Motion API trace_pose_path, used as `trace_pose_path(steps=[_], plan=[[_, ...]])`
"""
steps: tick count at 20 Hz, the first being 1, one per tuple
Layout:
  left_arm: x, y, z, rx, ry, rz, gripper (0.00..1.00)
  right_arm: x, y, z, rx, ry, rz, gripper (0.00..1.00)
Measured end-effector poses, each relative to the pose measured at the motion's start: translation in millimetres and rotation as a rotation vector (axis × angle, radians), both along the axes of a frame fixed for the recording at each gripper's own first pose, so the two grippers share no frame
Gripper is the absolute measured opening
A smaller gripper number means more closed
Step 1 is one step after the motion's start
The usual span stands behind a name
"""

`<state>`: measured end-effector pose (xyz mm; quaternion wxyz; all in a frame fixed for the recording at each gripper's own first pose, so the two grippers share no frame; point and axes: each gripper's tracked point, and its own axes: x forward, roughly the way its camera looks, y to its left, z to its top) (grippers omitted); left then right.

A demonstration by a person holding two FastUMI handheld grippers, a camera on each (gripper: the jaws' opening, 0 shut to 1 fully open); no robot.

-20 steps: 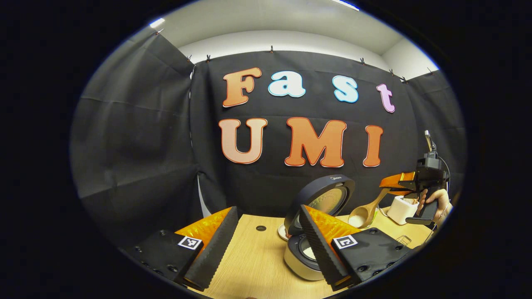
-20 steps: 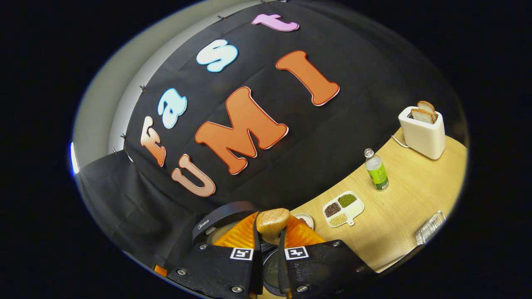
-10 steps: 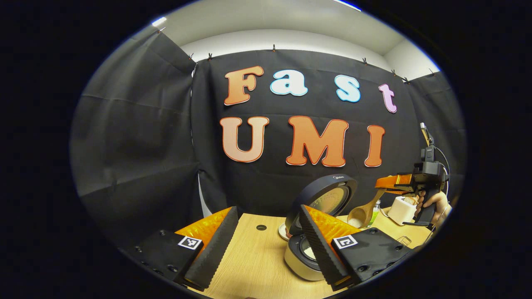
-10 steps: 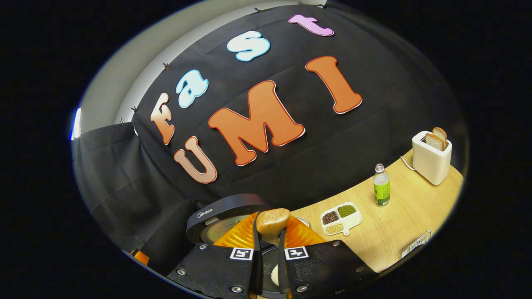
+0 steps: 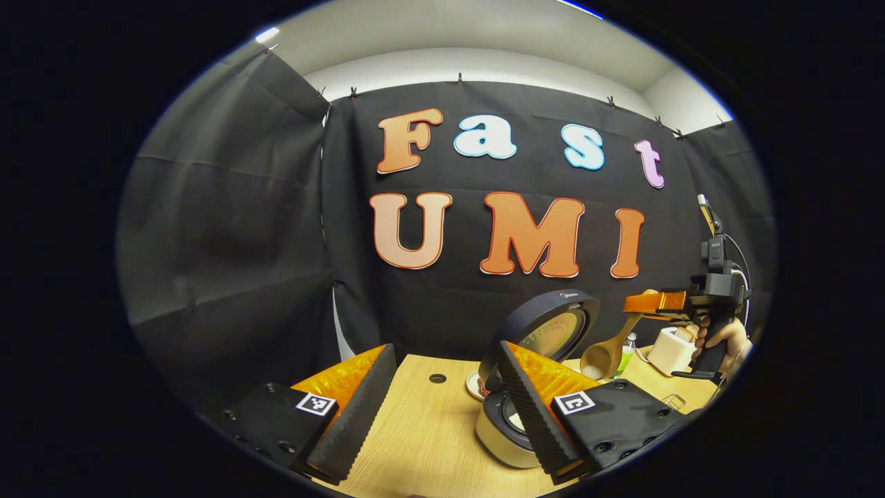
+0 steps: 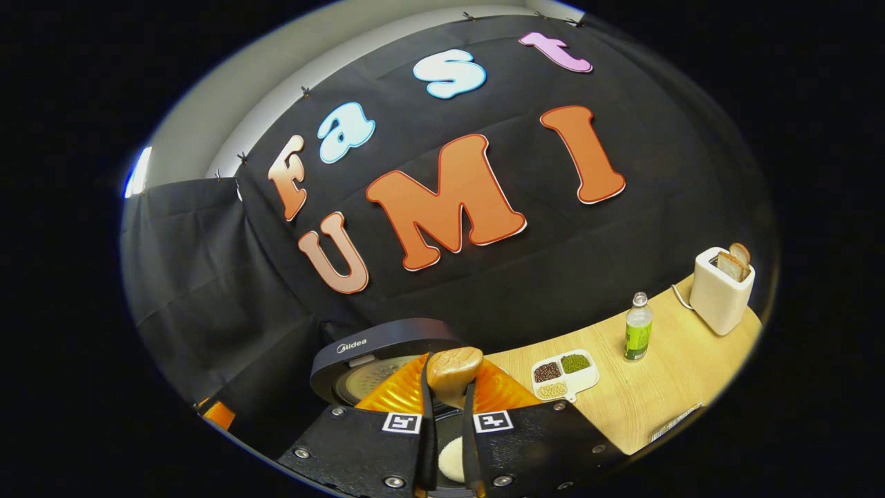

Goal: Close the left gripper, press the button to open the rice cooker; take a wooden spoon from the chopstick holder with the right hand, scoop a spoonful of rice and pour it into the rice cooker, then put the wooden spoon back into the chopstick holder.

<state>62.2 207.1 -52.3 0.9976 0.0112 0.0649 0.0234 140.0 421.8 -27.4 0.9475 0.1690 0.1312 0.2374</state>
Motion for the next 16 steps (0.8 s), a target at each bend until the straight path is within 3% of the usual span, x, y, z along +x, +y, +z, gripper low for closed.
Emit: trace_pose_path(steps=[16], plan=[[-4.0, 0.4, 1.9, 0.001, -0.007, -0.001, 0.97, -18.8, 9.8, 2.8, -0.081, -0.064, 0.053, 0.13]])
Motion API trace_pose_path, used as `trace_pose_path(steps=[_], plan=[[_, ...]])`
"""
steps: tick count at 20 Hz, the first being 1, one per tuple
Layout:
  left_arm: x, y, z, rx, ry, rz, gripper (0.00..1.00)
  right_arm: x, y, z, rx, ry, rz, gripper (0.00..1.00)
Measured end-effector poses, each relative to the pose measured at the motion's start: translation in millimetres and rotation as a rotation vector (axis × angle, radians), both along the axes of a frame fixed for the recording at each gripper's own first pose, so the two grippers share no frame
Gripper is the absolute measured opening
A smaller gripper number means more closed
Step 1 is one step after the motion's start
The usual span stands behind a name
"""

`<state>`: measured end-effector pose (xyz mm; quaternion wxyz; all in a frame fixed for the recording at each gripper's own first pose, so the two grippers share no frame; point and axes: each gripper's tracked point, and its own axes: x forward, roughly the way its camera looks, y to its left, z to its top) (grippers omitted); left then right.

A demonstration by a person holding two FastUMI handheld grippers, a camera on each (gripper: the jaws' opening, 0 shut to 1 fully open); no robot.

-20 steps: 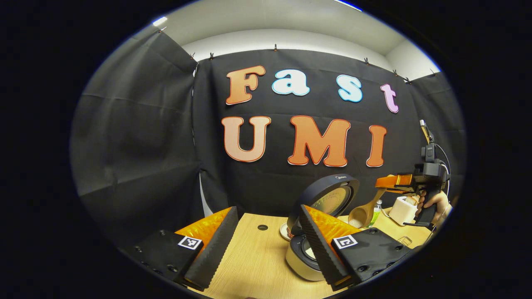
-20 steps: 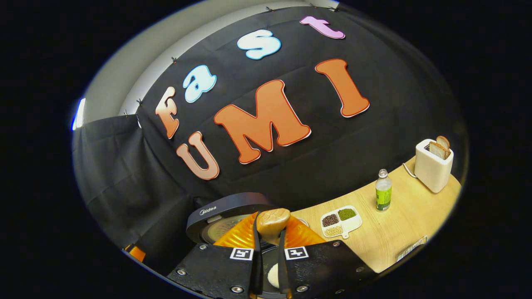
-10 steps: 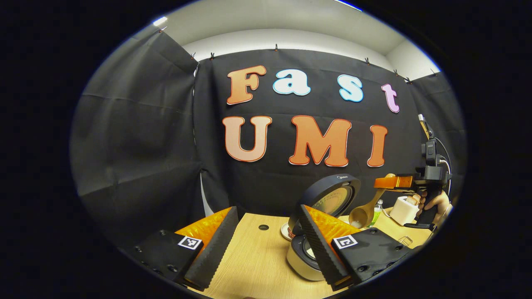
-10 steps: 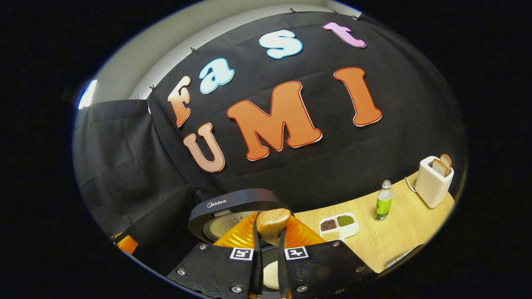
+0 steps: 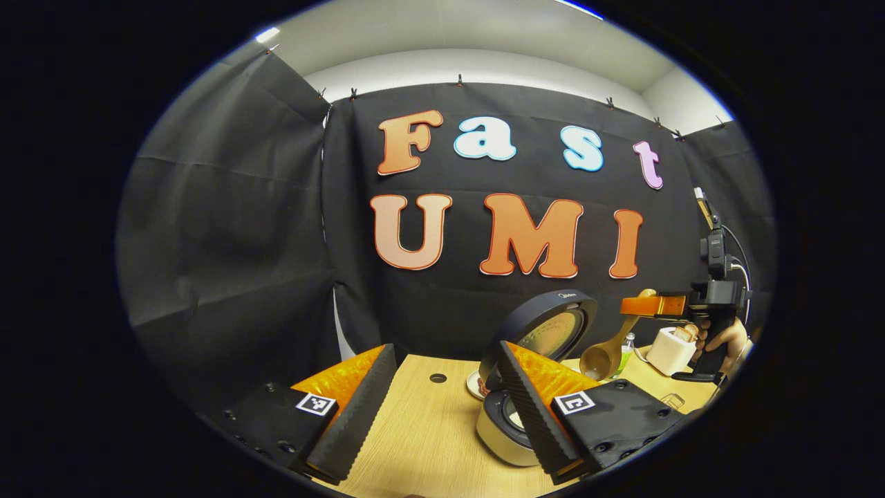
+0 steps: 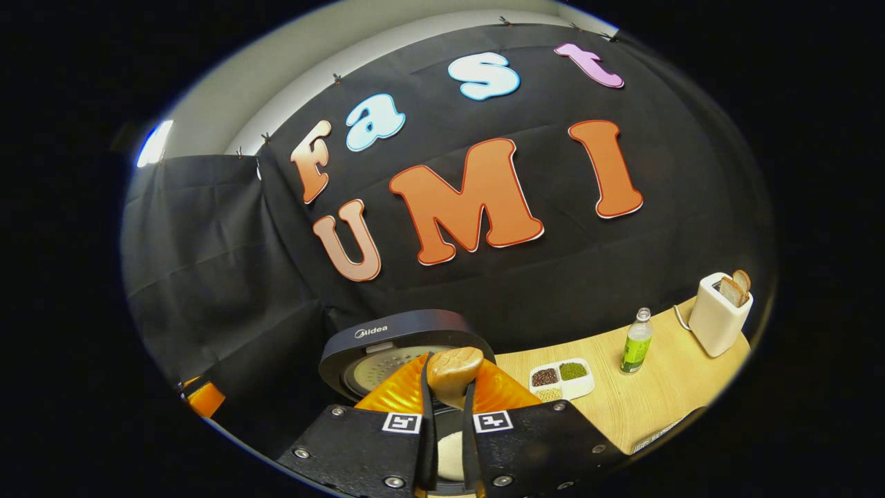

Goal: Close the left gripper, press the button to open the rice cooker; take a wooden spoon from the chopstick holder with the right hand, scoop a spoonful of rice and pour it into the rice cooker, then put the wooden spoon back into the chopstick holder.

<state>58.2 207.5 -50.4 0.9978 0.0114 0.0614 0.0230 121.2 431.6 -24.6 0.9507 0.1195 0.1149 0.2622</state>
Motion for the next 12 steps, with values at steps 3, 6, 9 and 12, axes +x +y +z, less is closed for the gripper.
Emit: trace_pose_path(steps=[3, 6, 9, 12], plan=[[-6.1, 3.0, 1.3, 0.004, -0.001, 0.004, 0.97, -5.9, 3.6, -1.0, -0.037, -0.025, 0.015, 0.13], [-12.4, 6.0, 2.0, 0.014, -0.001, 0.009, 0.97, -11.7, 8.7, -2.2, -0.063, -0.040, 0.033, 0.13], [-16.1, 8.3, 3.1, 0.012, 0.000, 0.012, 0.97, -17.3, 15.1, -6.8, -0.098, -0.050, 0.056, 0.13], [-21.9, 11.7, 2.0, 0.009, 0.001, 0.018, 0.97, -22.8, 20.8, -13.7, -0.150, -0.065, 0.083, 0.13]])
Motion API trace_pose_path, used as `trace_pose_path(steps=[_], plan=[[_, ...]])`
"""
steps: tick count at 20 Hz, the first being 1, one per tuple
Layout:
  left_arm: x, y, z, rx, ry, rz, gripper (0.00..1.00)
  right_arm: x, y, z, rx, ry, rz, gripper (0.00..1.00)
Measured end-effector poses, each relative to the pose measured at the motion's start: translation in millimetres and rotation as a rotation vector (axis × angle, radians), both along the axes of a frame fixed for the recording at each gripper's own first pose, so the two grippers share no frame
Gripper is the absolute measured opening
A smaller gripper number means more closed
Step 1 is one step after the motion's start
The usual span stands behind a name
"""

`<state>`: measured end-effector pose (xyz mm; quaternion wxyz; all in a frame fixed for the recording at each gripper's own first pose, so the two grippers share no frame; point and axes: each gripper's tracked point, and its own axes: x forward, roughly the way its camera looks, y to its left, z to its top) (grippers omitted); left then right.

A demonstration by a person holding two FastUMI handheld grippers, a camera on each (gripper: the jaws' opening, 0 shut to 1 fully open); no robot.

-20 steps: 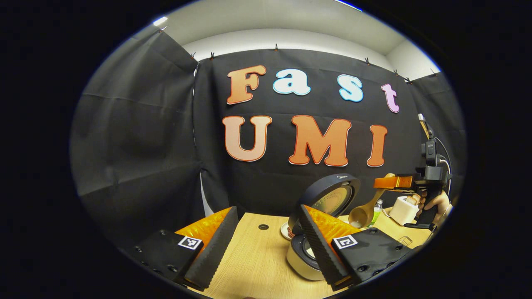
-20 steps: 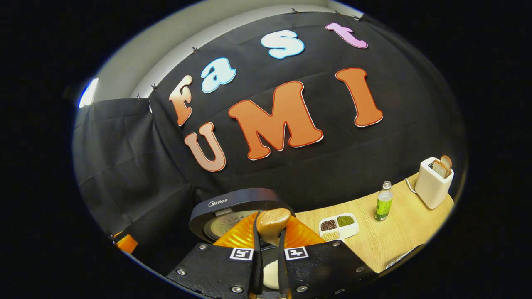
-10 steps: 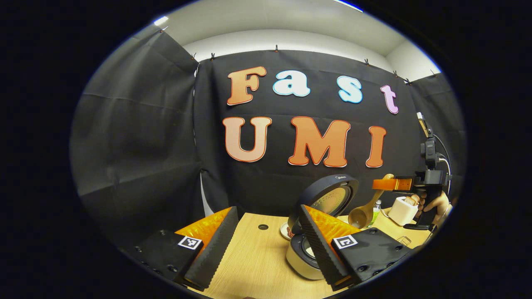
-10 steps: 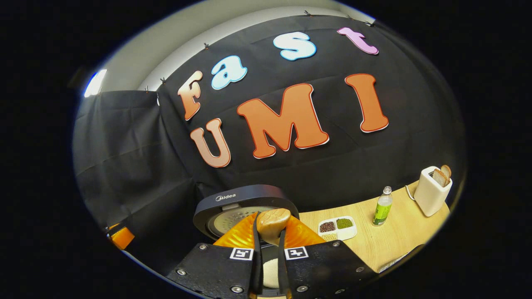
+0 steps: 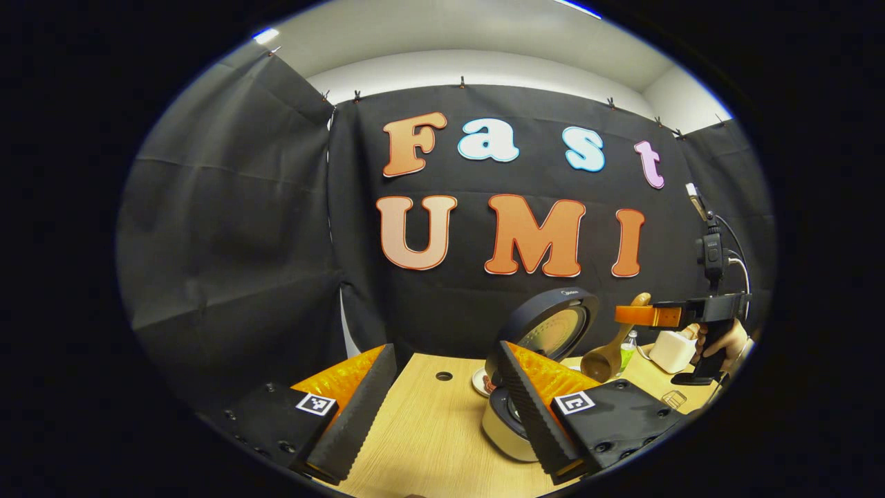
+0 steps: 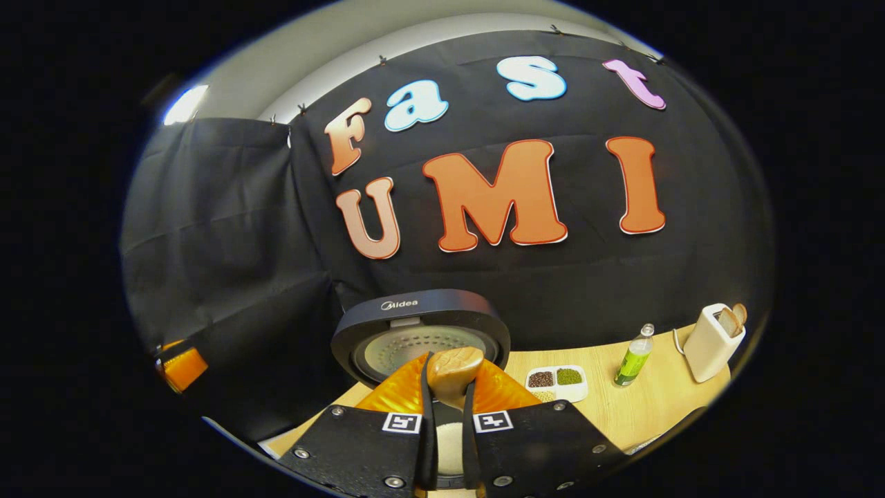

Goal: Close the left gripper, press the button to open the rice cooker; take a wooden spoon from the chopstick holder with the right hand, scoop a spoonful of rice and pour it into the rice cooker, then put the wooden spoon back into the chopstick holder.

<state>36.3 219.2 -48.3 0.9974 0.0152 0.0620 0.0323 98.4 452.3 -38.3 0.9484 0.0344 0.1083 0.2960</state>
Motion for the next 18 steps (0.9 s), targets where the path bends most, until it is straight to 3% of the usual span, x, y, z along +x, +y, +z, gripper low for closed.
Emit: trace_pose_path(steps=[9, 18], plan=[[-10.7, 8.5, 1.4, 0.001, 0.002, 0.021, 0.97, -16.0, 12.6, -12.4, -0.111, -0.082, 0.041, 0.13], [-19.9, 3.2, 10.2, -0.006, -0.013, 0.015, 0.99, -19.1, -28.7, 4.1, 0.020, -0.018, -0.013, 0.13]])
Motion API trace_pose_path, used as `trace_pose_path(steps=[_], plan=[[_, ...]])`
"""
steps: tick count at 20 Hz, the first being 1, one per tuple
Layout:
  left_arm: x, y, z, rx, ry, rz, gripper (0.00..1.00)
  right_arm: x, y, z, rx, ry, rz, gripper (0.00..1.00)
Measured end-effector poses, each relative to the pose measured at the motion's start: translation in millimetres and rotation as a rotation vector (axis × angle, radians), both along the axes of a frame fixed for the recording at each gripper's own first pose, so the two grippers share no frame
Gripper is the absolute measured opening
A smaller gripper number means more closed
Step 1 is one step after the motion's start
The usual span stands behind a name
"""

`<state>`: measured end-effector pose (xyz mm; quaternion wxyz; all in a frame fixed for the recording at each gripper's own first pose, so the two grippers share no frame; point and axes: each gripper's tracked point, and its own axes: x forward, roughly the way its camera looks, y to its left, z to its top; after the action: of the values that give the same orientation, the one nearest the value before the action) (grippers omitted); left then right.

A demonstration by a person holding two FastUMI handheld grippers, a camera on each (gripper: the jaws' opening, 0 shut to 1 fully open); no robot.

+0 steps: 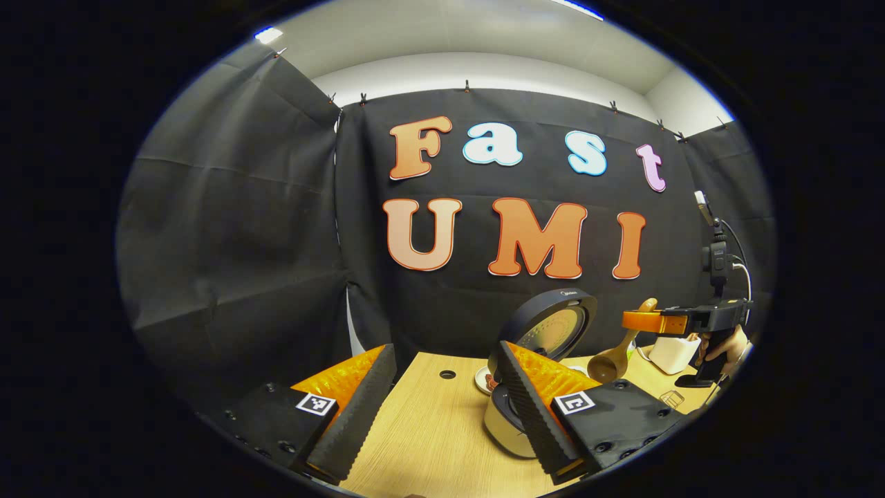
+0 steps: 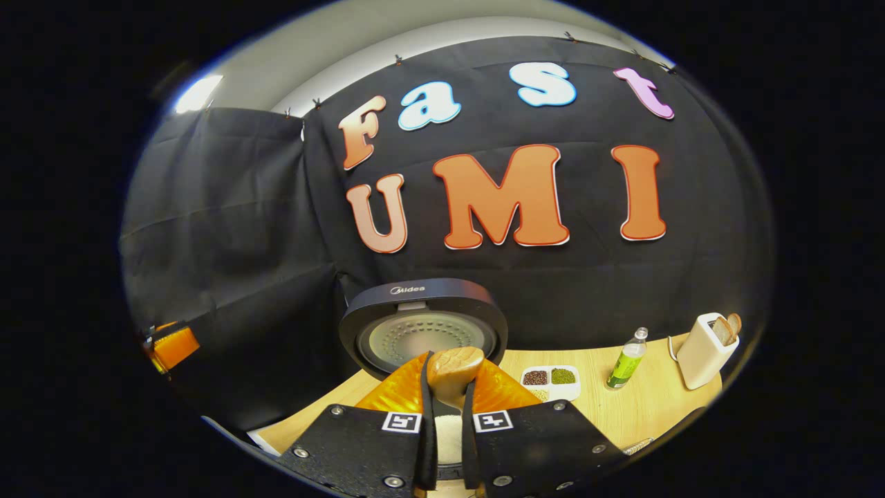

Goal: Close the left gripper, press the button to open the rice cooker; take a wooden spoon from the chopstick holder with the right hand, scoop a spoonful of rice and pour it into the rice cooker, then put the wooden spoon back into the chopstick holder.

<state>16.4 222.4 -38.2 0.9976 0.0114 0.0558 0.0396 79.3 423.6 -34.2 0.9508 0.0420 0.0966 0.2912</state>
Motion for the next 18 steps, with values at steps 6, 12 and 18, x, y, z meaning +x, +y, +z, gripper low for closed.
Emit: trace_pose_path(steps=[6, 12, 18], plan=[[-3.1, -17.5, 9.6, 0.000, -0.023, -0.030, 0.96, -0.8, -67.2, 7.8, 0.083, 0.032, -0.089, 0.13], [-2.1, -38.6, 15.4, -0.004, -0.040, -0.053, 0.96, -1.5, -157.8, 2.6, 0.143, 0.060, -0.228, 0.13], [-3.2, -54.5, 22.3, -0.009, -0.053, -0.074, 0.96, -9.4, -237.6, -17.9, 0.148, 0.087, -0.334, 0.13]])
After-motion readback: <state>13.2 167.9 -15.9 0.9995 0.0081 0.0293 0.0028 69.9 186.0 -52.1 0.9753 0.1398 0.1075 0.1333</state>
